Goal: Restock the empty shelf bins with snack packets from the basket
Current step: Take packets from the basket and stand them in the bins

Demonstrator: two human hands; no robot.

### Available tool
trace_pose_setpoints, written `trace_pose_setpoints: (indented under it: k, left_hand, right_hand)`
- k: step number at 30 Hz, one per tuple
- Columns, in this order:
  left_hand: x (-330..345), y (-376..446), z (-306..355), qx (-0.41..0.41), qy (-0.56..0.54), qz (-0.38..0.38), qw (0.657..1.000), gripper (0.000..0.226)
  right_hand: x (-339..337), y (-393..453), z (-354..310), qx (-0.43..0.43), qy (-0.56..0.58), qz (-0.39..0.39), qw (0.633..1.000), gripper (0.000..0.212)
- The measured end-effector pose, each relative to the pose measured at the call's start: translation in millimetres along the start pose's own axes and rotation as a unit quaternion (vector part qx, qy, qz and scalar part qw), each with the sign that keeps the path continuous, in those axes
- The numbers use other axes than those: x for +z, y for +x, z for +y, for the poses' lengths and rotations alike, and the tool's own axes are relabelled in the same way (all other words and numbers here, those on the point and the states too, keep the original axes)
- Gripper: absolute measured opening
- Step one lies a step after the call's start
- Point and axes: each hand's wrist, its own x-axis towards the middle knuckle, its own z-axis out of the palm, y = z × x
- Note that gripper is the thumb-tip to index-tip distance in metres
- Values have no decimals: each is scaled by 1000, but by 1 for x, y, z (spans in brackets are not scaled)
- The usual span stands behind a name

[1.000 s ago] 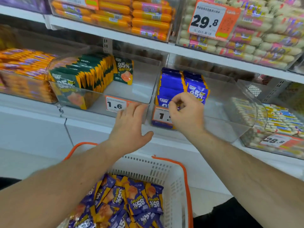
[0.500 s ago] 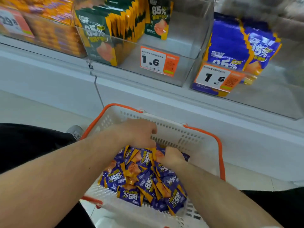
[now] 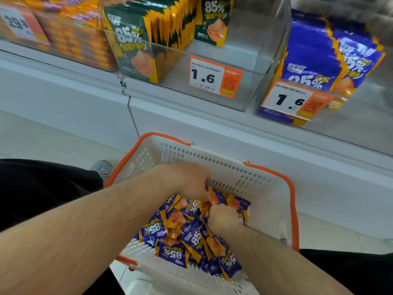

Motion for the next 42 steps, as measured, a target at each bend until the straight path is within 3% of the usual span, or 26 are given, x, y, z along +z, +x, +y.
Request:
trace_pose_setpoints:
  k: [3, 7, 10, 12, 14, 16, 19, 22, 25, 31, 35, 37, 39, 40, 42]
  left_hand:
    - [1, -4, 3, -7, 0, 7, 1000, 29]
    - [4, -10, 12, -4, -8, 41, 999, 64]
    - [7, -15, 23, 15, 8, 125, 992, 93]
    - [7, -19, 32, 30, 11, 191, 981, 100]
    - [6, -21, 42, 51, -5, 266, 963, 90]
    - [6, -21, 49, 86, -36, 354, 931, 63]
    - [-1, -21, 59, 92, -136, 439, 884, 37]
    - [-18, -19, 65, 45, -263, 439, 858, 31]
    - [-35, -13, 69, 54, -328, 426, 842, 28]
    - [-79, -6, 98, 139, -386, 397, 821, 44]
    - [-102, 0, 120, 206, -400, 406, 795, 46]
    - [-116, -1, 124, 213, -326, 503, 772, 67]
    - [-131, 4, 117, 192, -219, 607, 740, 104]
    - [-138, 7, 112, 156, -179, 626, 742, 119]
    - [-147, 16, 100, 52, -150, 591, 791, 130]
  right_hand:
    - [-40, -10, 7, 10, 61, 40, 997, 27]
    - [-108, -37, 21, 41, 287, 36, 956, 30]
    - [-145, -65, 31, 62, 487, -7, 871, 15]
    - [-164, -87, 45, 69, 585, -35, 807, 17]
    - [-181, -108, 56, 56, 629, -54, 774, 18]
    - [-194, -125, 66, 50, 660, -44, 748, 19]
    - [-204, -144, 79, 37, 662, -25, 748, 33]
    - [-209, -158, 91, 40, 606, 99, 788, 41]
    - [-213, -168, 104, 19, 579, 235, 781, 34]
    - [-215, -176, 125, -57, 470, 334, 815, 10]
    - [-226, -183, 144, -85, 561, 345, 748, 21]
    - [-235, -188, 154, -97, 586, 353, 723, 17]
    - [-247, -191, 168, -99, 589, 392, 699, 17]
    - [-255, -192, 179, -95, 580, 424, 688, 19]
    - [-268, -194, 199, -88, 542, 506, 665, 15]
